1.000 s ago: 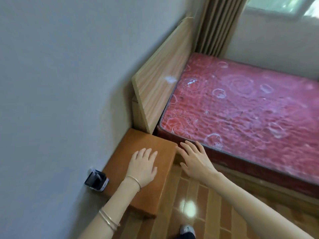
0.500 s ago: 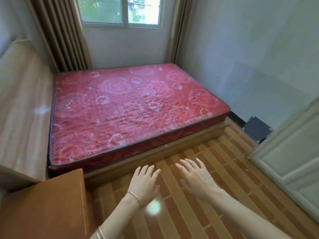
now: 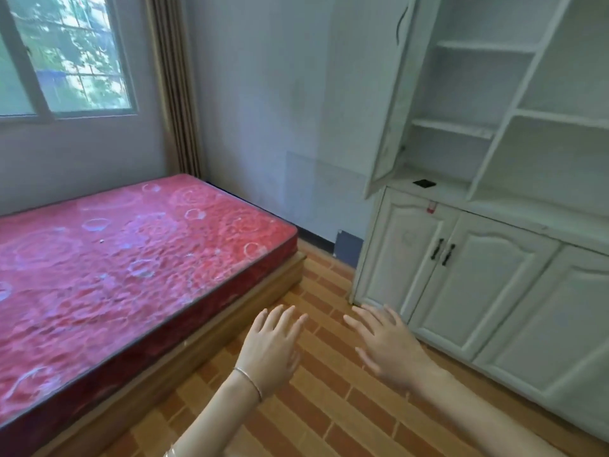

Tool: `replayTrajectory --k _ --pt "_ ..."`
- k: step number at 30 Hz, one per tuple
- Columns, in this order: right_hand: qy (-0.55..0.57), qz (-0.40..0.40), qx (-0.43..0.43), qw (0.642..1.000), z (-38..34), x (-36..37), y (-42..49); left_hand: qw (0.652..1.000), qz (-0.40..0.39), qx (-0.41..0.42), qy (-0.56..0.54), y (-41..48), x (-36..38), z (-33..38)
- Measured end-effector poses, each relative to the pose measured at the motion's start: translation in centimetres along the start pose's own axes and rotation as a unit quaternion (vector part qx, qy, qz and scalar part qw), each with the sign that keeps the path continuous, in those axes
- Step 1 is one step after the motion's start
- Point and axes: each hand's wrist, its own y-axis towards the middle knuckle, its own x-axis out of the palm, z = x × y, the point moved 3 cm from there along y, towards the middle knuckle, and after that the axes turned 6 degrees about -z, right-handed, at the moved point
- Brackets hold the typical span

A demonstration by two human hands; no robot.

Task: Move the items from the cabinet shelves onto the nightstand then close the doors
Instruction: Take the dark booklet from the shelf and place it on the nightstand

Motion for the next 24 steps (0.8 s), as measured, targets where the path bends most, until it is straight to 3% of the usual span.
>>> replayTrajectory --k 10,16,24 --pt "0.044 -0.024 0.136 0.989 13.9 3.5 -6.1 0.984 0.003 0.177 0.002 14.2 2.4 12.1" --pt "0.038 -0.034 0.191 0.98 20.2 7.1 -5.2 0.973 0.016 0.228 -0.001 23.3 6.7 13.1" --pt "0.002 -0.003 0.24 0.971 32.2 7.6 4.3 0.967 0.061 0.249 -0.004 40.1 8.2 10.7"
